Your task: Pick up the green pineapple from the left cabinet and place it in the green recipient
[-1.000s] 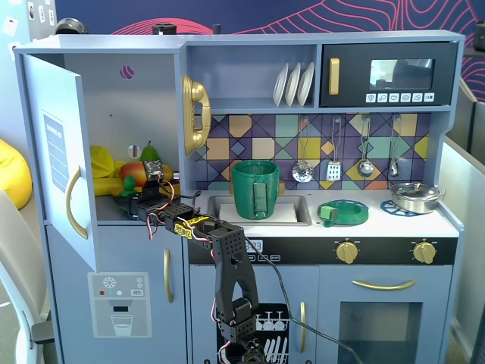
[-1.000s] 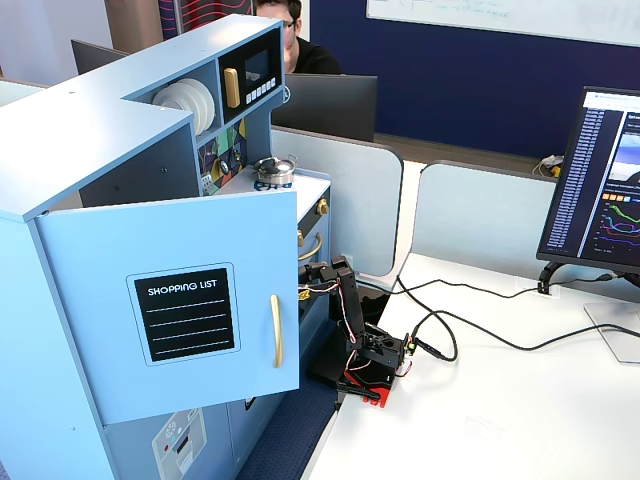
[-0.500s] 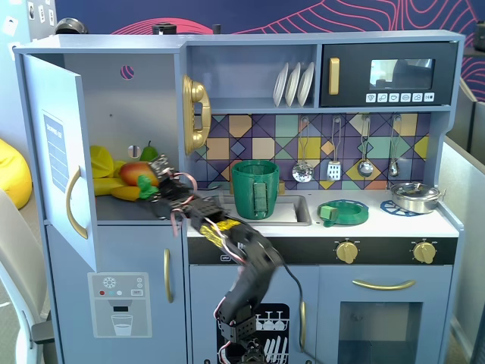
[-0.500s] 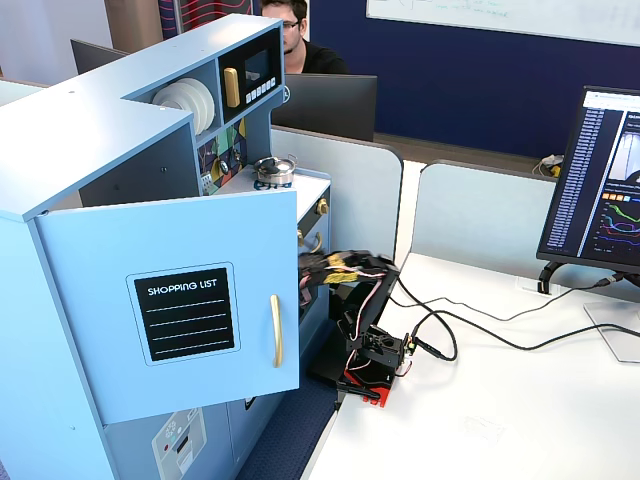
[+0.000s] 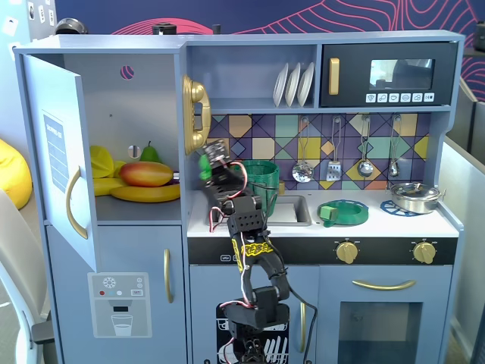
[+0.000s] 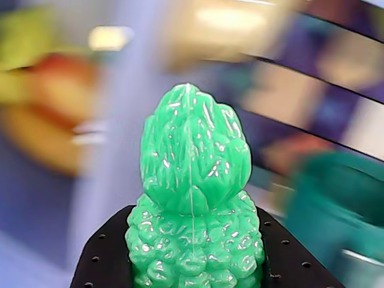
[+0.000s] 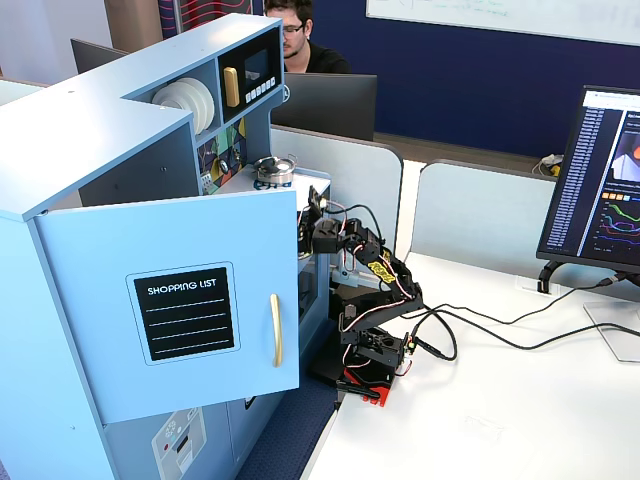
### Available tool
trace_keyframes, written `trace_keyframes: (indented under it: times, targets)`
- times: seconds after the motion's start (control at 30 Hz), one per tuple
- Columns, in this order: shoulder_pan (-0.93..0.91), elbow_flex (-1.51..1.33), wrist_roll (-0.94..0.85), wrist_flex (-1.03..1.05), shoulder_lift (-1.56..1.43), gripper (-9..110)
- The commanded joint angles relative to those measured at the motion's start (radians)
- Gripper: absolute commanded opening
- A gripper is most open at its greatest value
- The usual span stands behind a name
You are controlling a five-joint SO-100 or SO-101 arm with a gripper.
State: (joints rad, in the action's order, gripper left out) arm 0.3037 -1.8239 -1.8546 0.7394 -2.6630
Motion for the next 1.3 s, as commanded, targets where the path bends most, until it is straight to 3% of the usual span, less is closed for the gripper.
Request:
trace_keyframes:
  times: [0.0,0.33,0.77,0.9,1.03,1.27]
  targets:
    - [-0.17,0.132,0.072,-0.008,0.109,0]
    - [-0.347,0.474,0.192,-0.282,0.611,0]
    - [-0.333,0.684,0.201,-0.321,0.884,1]
    - [-0.334,0.704,0.229,-0.318,0.914,12]
    - [-0.339,0.706,0.324,-0.347,0.925,38]
    - [-0.33,0.684,0.314,-0.341,0.911,44]
